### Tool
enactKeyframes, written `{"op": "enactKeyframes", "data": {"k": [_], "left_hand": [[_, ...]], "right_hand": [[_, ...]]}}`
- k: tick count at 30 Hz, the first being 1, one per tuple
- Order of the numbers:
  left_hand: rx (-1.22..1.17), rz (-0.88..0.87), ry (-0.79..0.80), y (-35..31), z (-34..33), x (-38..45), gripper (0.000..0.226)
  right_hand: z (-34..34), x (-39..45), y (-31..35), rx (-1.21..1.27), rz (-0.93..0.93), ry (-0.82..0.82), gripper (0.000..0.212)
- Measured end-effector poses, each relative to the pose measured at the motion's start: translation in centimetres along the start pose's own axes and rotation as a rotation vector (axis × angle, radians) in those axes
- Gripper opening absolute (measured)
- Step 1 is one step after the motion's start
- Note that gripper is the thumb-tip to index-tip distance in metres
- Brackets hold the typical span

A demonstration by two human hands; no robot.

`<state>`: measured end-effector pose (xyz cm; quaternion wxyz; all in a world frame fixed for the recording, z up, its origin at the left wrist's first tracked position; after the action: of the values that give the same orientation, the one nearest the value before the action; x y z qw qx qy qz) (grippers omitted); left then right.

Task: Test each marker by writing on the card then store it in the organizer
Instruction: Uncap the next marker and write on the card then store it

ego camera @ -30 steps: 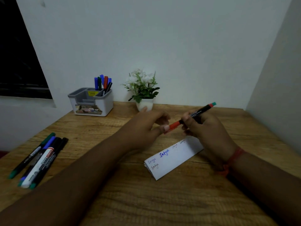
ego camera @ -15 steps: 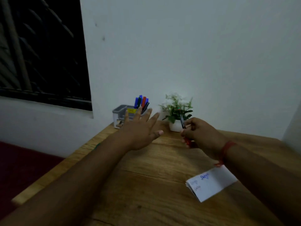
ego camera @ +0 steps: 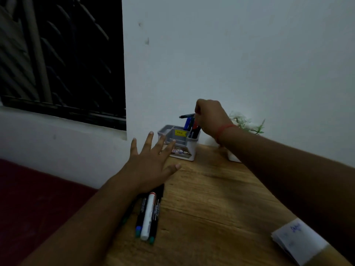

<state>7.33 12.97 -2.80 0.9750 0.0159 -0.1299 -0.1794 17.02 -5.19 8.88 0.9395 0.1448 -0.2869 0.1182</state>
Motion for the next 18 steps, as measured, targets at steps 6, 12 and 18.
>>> {"op": "enactKeyframes", "data": {"k": [6,12,18], "left_hand": [[-0.077,-0.001,0.042,0.3,-0.2,-0.2,0.083],[-0.102,-0.003,0.087,0.7,-0.5,-0.1,0.083],[-0.112,0.004,0.148,0.8,-0.6,-0.3,0.082]], "right_hand": [[-2.9,3.1,2.3,-0.371,0.134,0.094,0.013],[-3.7,4.6,3.7,-0.659,0.234,0.047,0.018],[-3.4,4.5,3.8,-0.661,0.316,0.114,0.029]]}}
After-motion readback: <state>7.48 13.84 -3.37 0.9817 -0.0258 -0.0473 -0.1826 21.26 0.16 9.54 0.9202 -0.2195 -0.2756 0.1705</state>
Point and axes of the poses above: each hand's wrist, its own x-axis towards the middle knuckle, its own z-axis out of the back of the hand, y = z × x, the point moved 2 cm from there along x, towards the middle knuckle, and after that the axes turned 8 degrees about -z, right-handed, at the moved point
